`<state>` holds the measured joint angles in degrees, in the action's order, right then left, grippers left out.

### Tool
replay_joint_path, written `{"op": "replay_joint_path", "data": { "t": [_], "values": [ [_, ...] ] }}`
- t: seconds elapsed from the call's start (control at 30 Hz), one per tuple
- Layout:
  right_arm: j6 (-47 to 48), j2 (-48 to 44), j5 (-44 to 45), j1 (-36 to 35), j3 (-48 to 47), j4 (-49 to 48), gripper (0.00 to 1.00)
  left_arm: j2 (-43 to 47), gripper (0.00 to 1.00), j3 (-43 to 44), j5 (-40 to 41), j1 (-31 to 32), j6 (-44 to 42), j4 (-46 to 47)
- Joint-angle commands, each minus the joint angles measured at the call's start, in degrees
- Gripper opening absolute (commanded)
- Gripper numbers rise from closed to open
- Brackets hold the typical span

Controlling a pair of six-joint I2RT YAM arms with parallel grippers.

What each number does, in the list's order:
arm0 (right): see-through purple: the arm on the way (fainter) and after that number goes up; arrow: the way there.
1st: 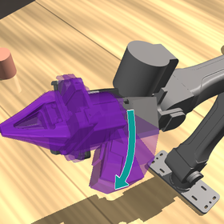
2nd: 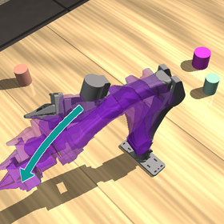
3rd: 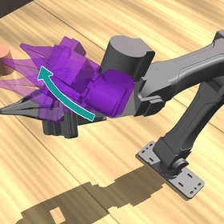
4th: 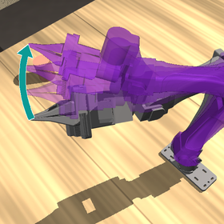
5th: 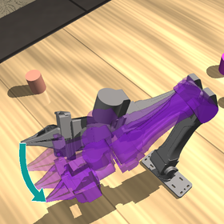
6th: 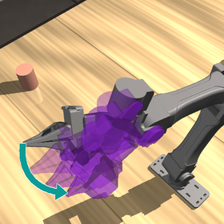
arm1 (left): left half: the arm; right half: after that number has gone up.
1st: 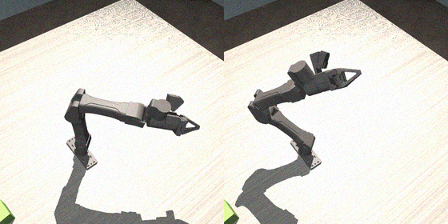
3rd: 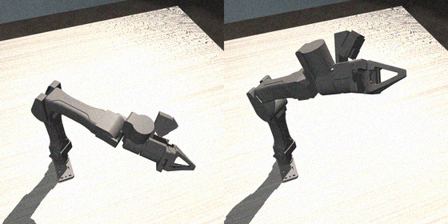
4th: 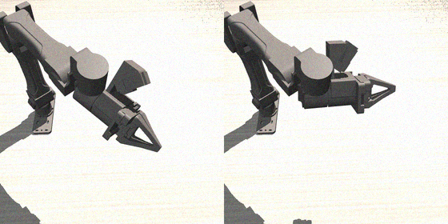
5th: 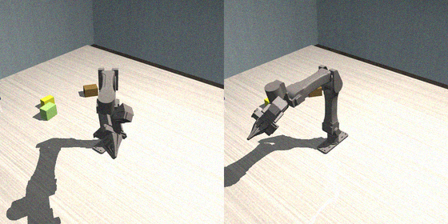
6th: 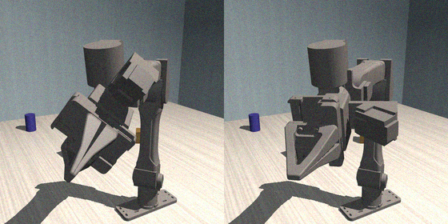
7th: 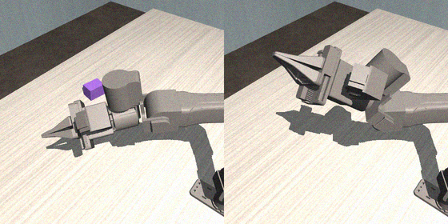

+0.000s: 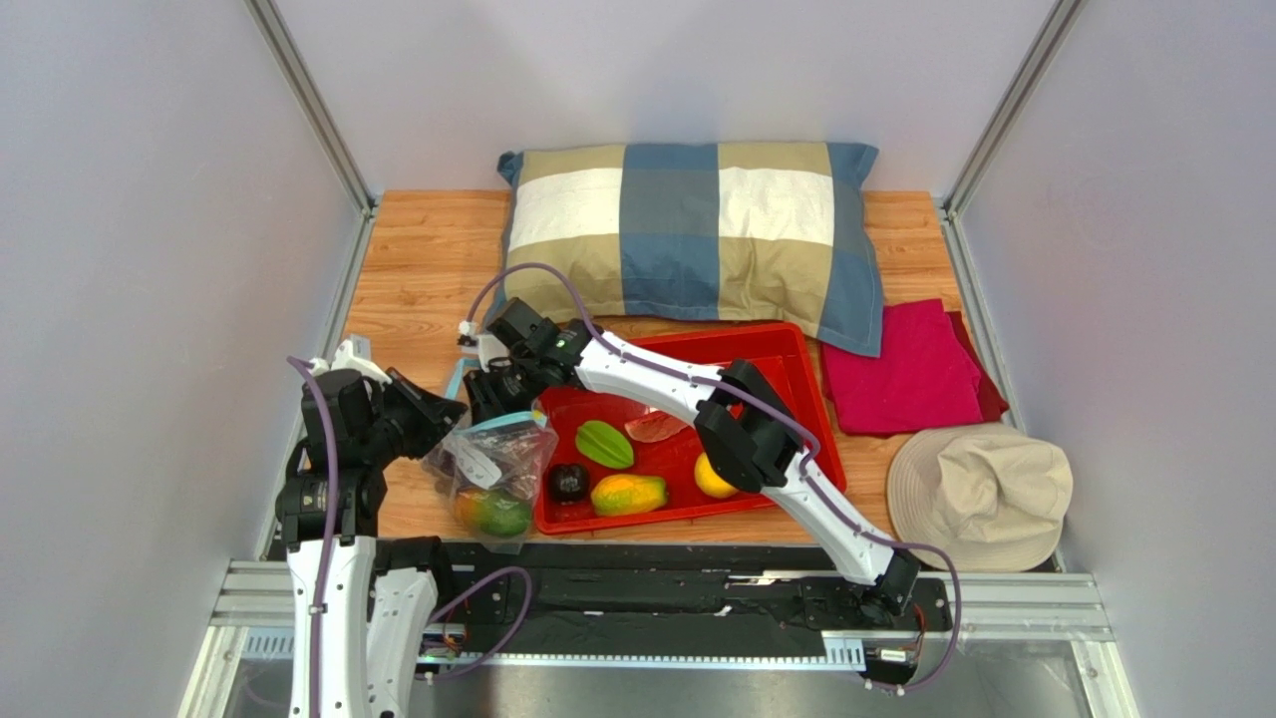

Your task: Open the zip-top bag and remove the fake food

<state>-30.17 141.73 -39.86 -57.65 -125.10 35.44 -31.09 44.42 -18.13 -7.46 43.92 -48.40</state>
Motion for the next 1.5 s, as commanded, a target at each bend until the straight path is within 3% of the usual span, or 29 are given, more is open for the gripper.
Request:
{"op": "replay_joint_path", "data": {
  "t": [0.0,0.1,0.2,0.5,0.7,1.0,1.23,1.37,1.47],
  "values": [
    [-0.8,-2.0,-0.4,0.2,-1.0,0.0,0.23,-0.6,0.00,1.5,-1.2,0.1,-0.5,2.0],
    [-2.6,-3.5,-2.8,0.2,-0.9,-0.2,0.05,-1.1,0.00,1.7,0.3,0.1,-1.4,0.9],
    [-3.0,-6.7,-3.4,0.3,0.1,-0.2,0.00,-0.3,0.00,1.7,4.1,0.1,-1.5,-1.3],
    [-4.5,-16.4,-6.0,1.2,-0.2,-0.7,0.00,4.3,0.00,0.9,9.6,0.2,-2.4,-6.2],
    [-3.0,-22.4,-2.5,1.1,3.1,-1.5,0.00,6.2,0.00,0.4,12.3,0.2,-1.6,-8.1],
    [-0.7,-19.4,-2.6,1.0,4.0,0.8,0.00,10.9,0.00,4.8,14.2,0.2,-1.6,-5.2],
    [-0.8,-21.9,-4.8,0.9,1.2,3.8,0.00,2.2,0.00,7.7,21.2,0.1,-3.8,-11.3],
    [0.2,-26.9,-4.9,0.3,10.8,2.4,0.00,-1.0,0.00,12.9,20.0,0.1,-5.6,-4.8],
    [2.0,-27.6,-4.7,0.3,12.9,3.1,0.00,-1.1,0.00,15.2,17.2,0.0,-5.5,-0.9]
  ]
}}
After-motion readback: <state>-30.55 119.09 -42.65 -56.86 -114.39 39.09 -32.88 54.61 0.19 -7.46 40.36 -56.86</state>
